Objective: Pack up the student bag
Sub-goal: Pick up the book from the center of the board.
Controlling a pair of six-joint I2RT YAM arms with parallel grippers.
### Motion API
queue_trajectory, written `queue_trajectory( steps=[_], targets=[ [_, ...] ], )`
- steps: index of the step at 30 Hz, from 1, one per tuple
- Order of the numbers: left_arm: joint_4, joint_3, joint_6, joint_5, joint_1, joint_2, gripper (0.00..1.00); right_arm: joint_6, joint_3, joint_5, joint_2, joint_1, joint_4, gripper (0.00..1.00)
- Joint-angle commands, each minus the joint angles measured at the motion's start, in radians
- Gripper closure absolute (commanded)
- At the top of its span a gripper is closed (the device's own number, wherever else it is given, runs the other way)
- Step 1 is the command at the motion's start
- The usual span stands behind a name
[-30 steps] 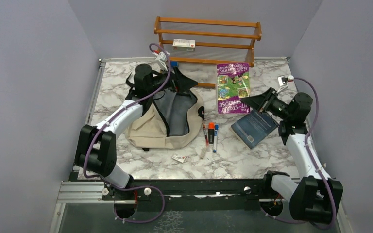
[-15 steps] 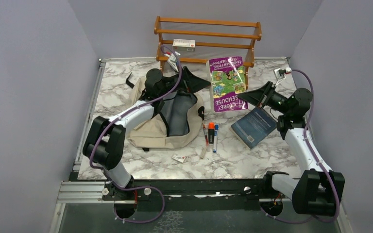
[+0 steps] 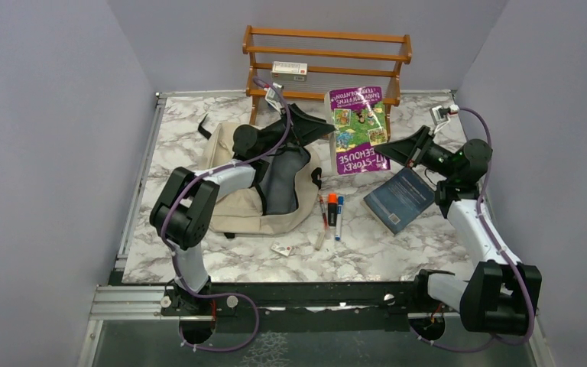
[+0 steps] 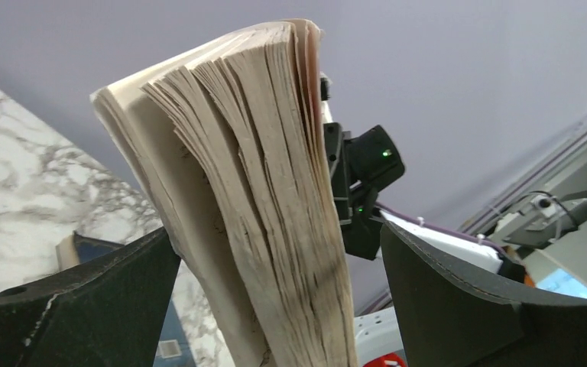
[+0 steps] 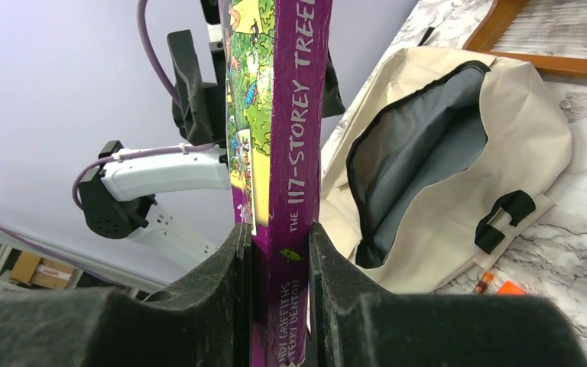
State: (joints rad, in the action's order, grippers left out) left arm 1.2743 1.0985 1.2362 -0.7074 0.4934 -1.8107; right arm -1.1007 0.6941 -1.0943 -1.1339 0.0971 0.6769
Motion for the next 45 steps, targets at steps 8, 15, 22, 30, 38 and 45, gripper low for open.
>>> queue_trajectory(
  steps=[8,15,22,30,38,45],
  targets=[
    [0.175,-0.003,0.077,-0.007,0.017,-0.009,0.01,0.063,0.022,-0.002,-0.009,-0.006,-0.024,1.00],
    [0.005,0.038,-0.016,-0.015,0.032,-0.003,0.01,0.095,0.050,-0.037,-0.006,-0.006,-0.046,1.00],
    [-0.053,0.078,-0.033,-0.032,0.036,-0.010,0.37,0.174,0.082,-0.050,0.002,-0.007,-0.126,1.00],
    [-0.051,0.136,0.014,-0.075,0.037,-0.044,1.00,0.275,0.111,-0.031,0.028,-0.006,-0.230,0.92],
    [-0.039,0.174,0.039,-0.035,0.025,-0.017,1.00,0.257,0.050,0.130,0.111,-0.005,-0.206,0.40],
    [0.061,0.189,0.069,0.115,0.013,0.018,1.00,0.026,-0.091,0.351,0.163,-0.007,0.055,0.23]
  ],
)
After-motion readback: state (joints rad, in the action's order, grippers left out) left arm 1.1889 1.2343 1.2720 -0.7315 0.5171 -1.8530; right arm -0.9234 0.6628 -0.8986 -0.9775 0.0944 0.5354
